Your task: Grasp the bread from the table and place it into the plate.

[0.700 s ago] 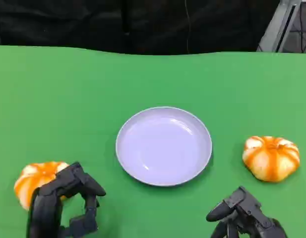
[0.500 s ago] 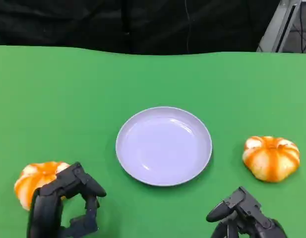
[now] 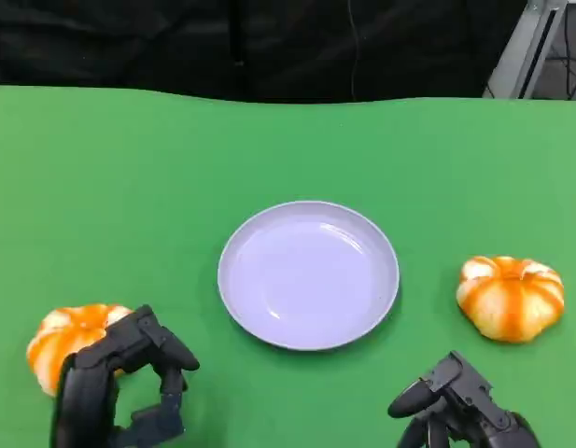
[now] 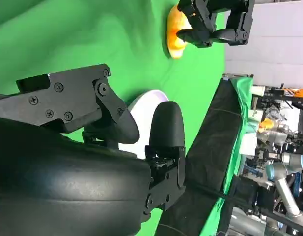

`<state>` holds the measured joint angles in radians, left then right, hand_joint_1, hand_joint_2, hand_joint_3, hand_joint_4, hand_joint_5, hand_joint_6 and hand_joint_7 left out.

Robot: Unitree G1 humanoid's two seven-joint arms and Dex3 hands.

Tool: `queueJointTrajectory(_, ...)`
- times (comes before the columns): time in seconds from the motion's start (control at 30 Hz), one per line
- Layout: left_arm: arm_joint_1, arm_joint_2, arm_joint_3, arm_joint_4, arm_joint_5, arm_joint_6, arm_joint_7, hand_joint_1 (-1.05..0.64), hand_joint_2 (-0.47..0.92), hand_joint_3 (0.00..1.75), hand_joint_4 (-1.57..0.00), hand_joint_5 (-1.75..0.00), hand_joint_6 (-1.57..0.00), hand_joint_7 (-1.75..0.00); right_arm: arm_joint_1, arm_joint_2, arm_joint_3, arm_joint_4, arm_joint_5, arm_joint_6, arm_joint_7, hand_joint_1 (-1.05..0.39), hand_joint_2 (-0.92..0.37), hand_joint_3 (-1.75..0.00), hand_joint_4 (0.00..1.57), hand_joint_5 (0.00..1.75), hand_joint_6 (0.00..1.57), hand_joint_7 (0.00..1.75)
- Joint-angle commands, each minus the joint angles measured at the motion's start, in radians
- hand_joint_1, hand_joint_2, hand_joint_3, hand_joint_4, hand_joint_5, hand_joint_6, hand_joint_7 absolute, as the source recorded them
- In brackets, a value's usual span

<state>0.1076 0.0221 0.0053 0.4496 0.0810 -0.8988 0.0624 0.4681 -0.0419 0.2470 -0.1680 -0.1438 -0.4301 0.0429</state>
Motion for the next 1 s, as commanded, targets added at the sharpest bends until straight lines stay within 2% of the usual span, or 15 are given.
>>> queueJointTrajectory(0.03,-0.010,0.029,0.005,0.006,-0.033,-0.013,-0.045,-0.14,0.66,0.83,-0.81,-1.32,-0.94,-0.73,-0.001,-0.002,-0.005,0.002,0.003,-0.012,-0.006,-0.05,-0.92,-1.17,0.36,1.75,0.16,1.75)
queueJointTrajectory(0.1,-0.010,0.038,0.007,0.000,-0.028,-0.002,-0.055,-0.18,0.81,0.49,-0.78,-1.04,-0.95,-0.36,0.001,0.000,-0.004,-0.001,-0.001,-0.007,-0.009,-0.06,-0.92,-1.17,0.36,1.75,0.16,1.75)
queueJointTrajectory(0.13,-0.008,0.046,0.009,-0.009,-0.014,0.013,-0.055,-0.20,0.86,0.37,-0.77,-0.96,-0.96,-0.25,0.002,0.001,-0.003,-0.003,-0.004,-0.004,-0.011,-0.06,-0.92,-1.17,0.36,1.75,0.16,1.75)
queueJointTrajectory(0.2,-0.007,0.065,0.018,-0.032,0.049,0.045,-0.030,-0.25,0.90,0.22,-0.72,-0.78,-0.88,-0.10,0.004,0.002,-0.001,-0.009,-0.008,0.007,-0.011,-0.06,-0.92,-1.17,0.36,1.75,0.16,1.75)
queueJointTrajectory(0.27,-0.006,0.089,0.026,-0.064,0.119,0.086,-0.007,-0.28,0.92,0.18,-0.69,-0.70,-0.80,-0.04,0.004,0.004,0.001,-0.012,-0.012,0.012,-0.013,-0.06,-0.92,-1.17,0.36,1.75,0.16,1.75)
queueJointTrajectory(0.37,-0.013,0.137,0.043,-0.140,0.299,0.198,0.067,-0.37,0.92,0.14,-0.58,-0.57,-0.61,0.00,-0.004,0.009,0.006,-0.005,-0.012,0.010,-0.014,-0.05,-0.92,-1.16,0.36,1.75,0.16,1.75)
queueJointTrajectory(0.47,-0.012,0.174,0.038,-0.222,0.442,0.325,0.112,-0.46,0.92,0.13,-0.47,-0.48,-0.49,0.00,-0.007,0.014,0.009,0.000,-0.011,0.017,-0.016,-0.06,-0.92,-1.15,0.35,1.75,0.15,1.75)
queueJointTrajectory(0.63,-0.007,0.236,0.012,-0.411,0.619,0.605,0.046,-0.54,0.92,0.10,-0.34,-0.29,-0.34,0.00,-0.017,0.022,0.015,0.013,-0.021,0.003,-0.023,-0.06,-0.92,-1.15,0.35,1.75,0.15,1.75)
queueJointTrajectory(0.77,-0.005,0.279,-0.038,-0.493,0.751,0.753,0.013,-0.56,0.92,0.12,-0.38,-0.27,-0.32,-0.01,-0.024,0.025,0.017,0.025,-0.020,-0.012,-0.026,-0.05,-0.92,-1.15,0.36,1.75,0.16,1.75)
queueJointTrajectory(1.0,-0.022,0.302,-0.136,-0.588,0.939,0.994,-0.113,-0.54,0.92,0.07,-0.37,-0.21,-0.31,0.00,-0.023,0.023,0.018,0.023,-0.017,-0.002,-0.020,-0.05,-0.92,-1.18,0.36,1.75,0.16,1.75)
